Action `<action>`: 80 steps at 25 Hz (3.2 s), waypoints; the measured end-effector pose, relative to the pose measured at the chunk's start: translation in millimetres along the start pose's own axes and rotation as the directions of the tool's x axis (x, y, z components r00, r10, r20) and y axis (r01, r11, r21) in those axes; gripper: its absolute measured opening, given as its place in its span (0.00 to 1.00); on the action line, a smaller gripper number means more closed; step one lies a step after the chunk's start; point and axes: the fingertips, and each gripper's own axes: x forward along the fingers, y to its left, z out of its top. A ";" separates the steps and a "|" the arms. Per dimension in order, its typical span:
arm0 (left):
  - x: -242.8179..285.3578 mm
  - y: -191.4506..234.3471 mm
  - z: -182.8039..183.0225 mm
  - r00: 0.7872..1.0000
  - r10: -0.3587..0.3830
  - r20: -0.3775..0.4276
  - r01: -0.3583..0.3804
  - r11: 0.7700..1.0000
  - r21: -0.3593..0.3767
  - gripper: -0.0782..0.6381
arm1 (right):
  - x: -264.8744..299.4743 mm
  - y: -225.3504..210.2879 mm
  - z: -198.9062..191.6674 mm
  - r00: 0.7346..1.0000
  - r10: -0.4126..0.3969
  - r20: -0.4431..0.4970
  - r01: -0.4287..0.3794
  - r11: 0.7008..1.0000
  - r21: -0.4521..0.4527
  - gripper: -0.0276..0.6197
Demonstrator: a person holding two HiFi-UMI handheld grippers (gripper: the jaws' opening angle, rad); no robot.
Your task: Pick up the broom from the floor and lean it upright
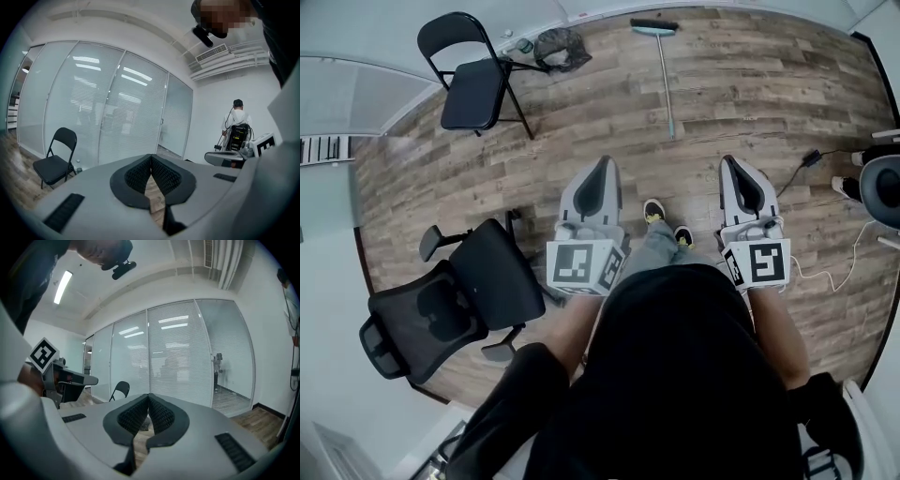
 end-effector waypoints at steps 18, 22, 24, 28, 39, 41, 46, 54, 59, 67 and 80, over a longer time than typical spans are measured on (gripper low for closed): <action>23.0 72.4 8.4 1.000 0.009 0.019 -0.009 0.999 -0.043 0.14 | 76.7 29.1 17.3 0.999 0.039 -0.025 -0.041 0.996 -0.075 0.07; 44.8 70.5 12.9 1.000 -0.008 0.017 0.008 0.999 -0.034 0.14 | 88.8 15.5 16.9 0.999 0.028 -0.018 -0.029 0.997 -0.075 0.07; 59.0 66.8 17.9 1.000 -0.018 0.017 0.018 0.999 -0.032 0.14 | 96.6 3.7 16.8 1.000 0.018 -0.020 -0.019 0.997 -0.069 0.07; 90.8 55.9 28.1 0.999 -0.041 0.018 0.041 0.999 -0.015 0.14 | 110.9 -23.5 19.8 1.000 0.004 -0.017 -0.005 0.998 -0.065 0.07; 171.6 11.6 45.7 0.997 -0.070 -0.037 0.072 0.995 0.075 0.14 | 130.8 -103.8 18.4 0.999 0.018 0.043 -0.021 0.998 0.064 0.07; 180.3 4.3 44.1 0.997 -0.066 -0.048 0.070 0.994 0.081 0.14 | 135.2 -114.3 11.1 0.999 0.038 0.037 -0.041 0.996 0.084 0.07; 195.9 -6.0 52.8 0.996 -0.063 -0.061 0.070 0.989 0.128 0.14 | 140.0 -124.4 8.5 0.984 0.155 0.086 -0.170 0.964 0.205 0.07; 216.3 -15.0 57.8 0.995 -0.075 -0.071 0.086 0.984 0.156 0.14 | 147.5 -140.9 8.8 0.978 0.164 0.130 -0.196 0.938 0.287 0.07; 234.4 -19.7 58.4 0.992 -0.093 -0.081 0.104 0.982 0.154 0.14 | 155.2 -153.7 6.7 0.981 0.151 0.120 -0.180 0.940 0.289 0.07; 271.3 -16.4 54.5 0.986 -0.125 -0.110 0.140 0.980 0.138 0.14 | 182.6 -171.2 -4.3 0.990 0.120 0.071 -0.135 0.957 0.257 0.07; 320.6 55.8 55.7 0.987 -0.139 -0.075 0.143 0.988 0.052 0.14 | 262.4 -155.6 0.1 0.986 0.164 -0.025 -0.158 0.975 0.155 0.07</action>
